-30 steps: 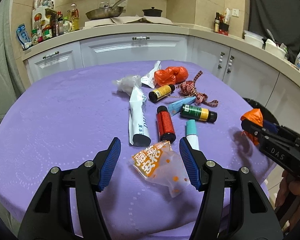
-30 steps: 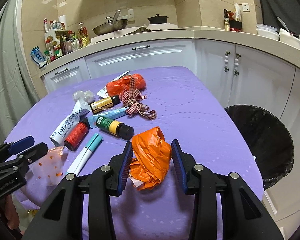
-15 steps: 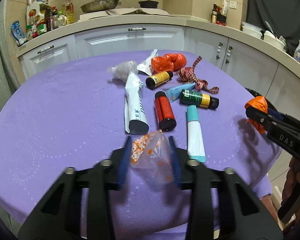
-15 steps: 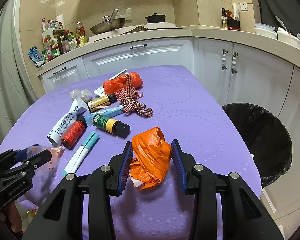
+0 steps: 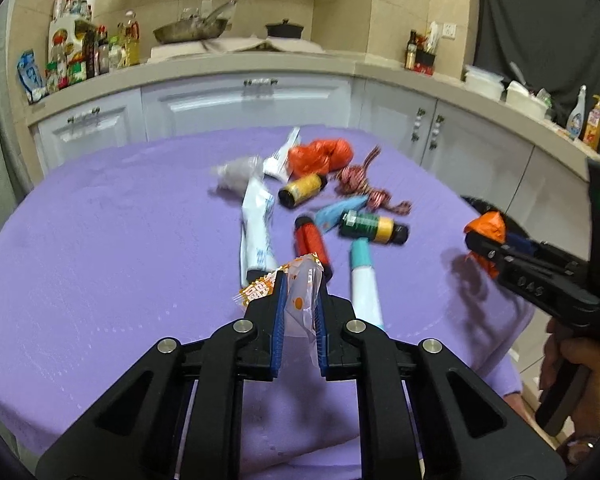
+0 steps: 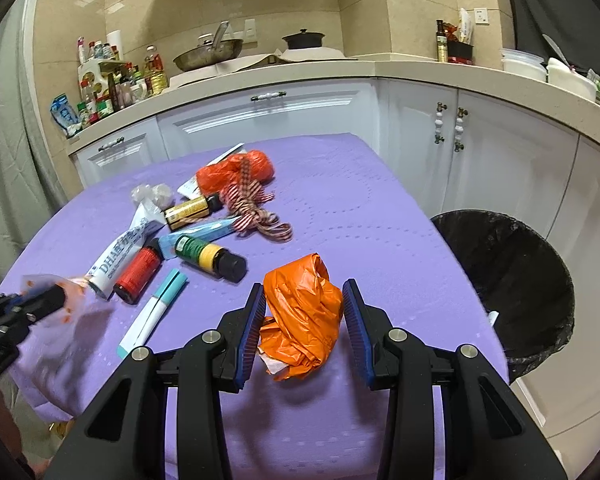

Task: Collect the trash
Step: 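Carry the snack bag and orange bag over the bin and release both, then move both tools back over the table toward the bottles, then grasp the green-yellow bottle with the right tool while the left grasps the teal tube, then carry the bottle and teal tube over the bin and open both tools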

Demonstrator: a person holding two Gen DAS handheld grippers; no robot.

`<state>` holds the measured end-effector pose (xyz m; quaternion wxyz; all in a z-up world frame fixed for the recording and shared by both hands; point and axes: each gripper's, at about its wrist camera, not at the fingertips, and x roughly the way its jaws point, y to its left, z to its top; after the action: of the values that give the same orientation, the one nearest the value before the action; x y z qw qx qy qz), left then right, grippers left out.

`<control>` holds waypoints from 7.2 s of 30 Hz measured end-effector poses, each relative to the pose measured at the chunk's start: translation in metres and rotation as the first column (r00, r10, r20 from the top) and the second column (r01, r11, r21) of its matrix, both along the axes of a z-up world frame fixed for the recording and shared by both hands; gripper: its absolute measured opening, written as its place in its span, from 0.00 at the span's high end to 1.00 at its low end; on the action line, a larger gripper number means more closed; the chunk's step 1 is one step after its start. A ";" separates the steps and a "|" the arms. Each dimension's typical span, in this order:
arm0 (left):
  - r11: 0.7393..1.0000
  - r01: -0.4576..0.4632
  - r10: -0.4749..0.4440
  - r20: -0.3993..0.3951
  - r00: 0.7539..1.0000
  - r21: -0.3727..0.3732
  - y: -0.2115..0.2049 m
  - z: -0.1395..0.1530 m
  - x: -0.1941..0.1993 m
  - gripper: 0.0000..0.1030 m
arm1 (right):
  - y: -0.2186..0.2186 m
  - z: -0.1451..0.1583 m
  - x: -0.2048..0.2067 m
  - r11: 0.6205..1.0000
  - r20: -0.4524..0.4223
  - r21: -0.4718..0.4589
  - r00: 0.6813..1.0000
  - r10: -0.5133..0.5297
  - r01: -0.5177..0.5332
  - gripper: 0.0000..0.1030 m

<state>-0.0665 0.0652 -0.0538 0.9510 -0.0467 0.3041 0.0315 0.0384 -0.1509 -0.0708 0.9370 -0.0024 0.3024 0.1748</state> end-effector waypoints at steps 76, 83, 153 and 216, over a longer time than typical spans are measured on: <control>0.991 0.046 -0.052 0.042 0.998 0.129 -0.070 0.046 0.140 0.44 | -0.060 0.020 0.058 0.984 0.060 0.012 0.982 -0.177 0.177 0.38; 0.989 -0.069 0.065 0.028 0.997 0.134 -0.012 0.039 0.101 0.44 | -0.001 0.015 0.039 0.999 0.057 0.001 0.998 -0.041 0.041 0.38; 0.976 -0.206 0.210 -0.076 0.975 0.065 0.075 -0.006 0.039 0.44 | 0.077 -0.019 0.048 0.981 -0.120 -0.108 0.981 0.149 -0.162 0.75; 0.981 0.168 -0.168 -0.010 0.986 0.097 -0.099 0.014 0.108 0.82 | -0.079 0.025 0.039 0.983 0.055 -0.026 0.982 -0.179 0.181 0.76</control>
<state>0.0420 -0.0336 -0.0399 0.9512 0.0255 0.3057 -0.0339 0.0779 -0.2295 -0.0461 0.9564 0.0057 0.2794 0.0845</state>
